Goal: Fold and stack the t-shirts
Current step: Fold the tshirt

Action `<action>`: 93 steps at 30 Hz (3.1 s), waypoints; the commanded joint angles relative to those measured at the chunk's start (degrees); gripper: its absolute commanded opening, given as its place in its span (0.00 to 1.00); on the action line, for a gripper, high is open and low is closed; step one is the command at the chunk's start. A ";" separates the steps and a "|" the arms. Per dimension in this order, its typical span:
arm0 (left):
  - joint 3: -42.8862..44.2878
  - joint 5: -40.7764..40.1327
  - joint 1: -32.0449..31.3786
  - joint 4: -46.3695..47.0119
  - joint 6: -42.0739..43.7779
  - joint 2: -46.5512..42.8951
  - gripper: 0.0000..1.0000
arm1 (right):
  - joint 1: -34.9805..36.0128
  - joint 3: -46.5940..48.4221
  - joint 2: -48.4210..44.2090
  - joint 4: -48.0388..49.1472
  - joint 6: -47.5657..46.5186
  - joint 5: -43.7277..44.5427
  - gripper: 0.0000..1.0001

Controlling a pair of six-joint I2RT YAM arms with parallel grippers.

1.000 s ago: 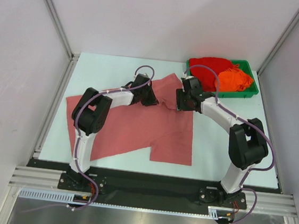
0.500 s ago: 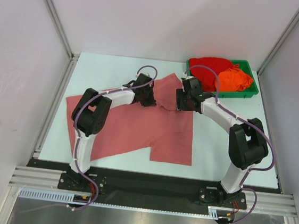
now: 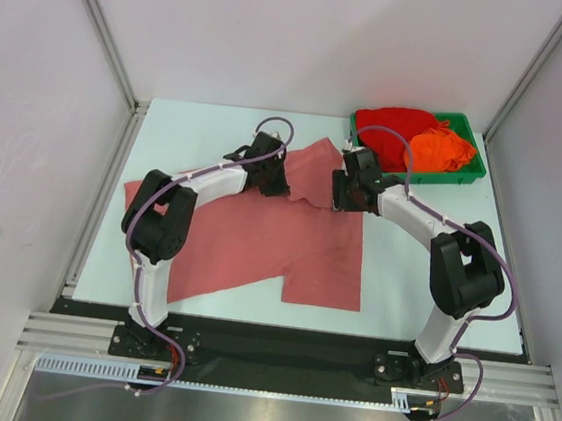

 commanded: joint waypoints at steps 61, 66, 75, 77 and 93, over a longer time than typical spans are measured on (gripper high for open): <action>-8.10 -2.27 21.22 -8.27 8.44 -25.00 0.56 | -3.98 0.82 3.39 3.62 10.14 -6.85 0.00; -8.72 -2.01 22.45 -8.36 8.79 -25.27 0.56 | -5.03 -0.15 4.61 5.11 9.09 -5.71 0.00; -9.95 -1.66 24.91 -8.27 9.15 -25.44 0.57 | -5.03 0.55 4.71 5.03 6.63 -4.32 0.32; -9.95 0.18 26.75 -8.79 8.88 -24.48 0.57 | -4.86 3.69 4.87 6.00 4.09 -2.90 0.45; -9.42 6.69 42.13 -9.59 7.83 -12.97 0.23 | -5.82 42.72 33.78 14.52 1.17 -14.41 0.23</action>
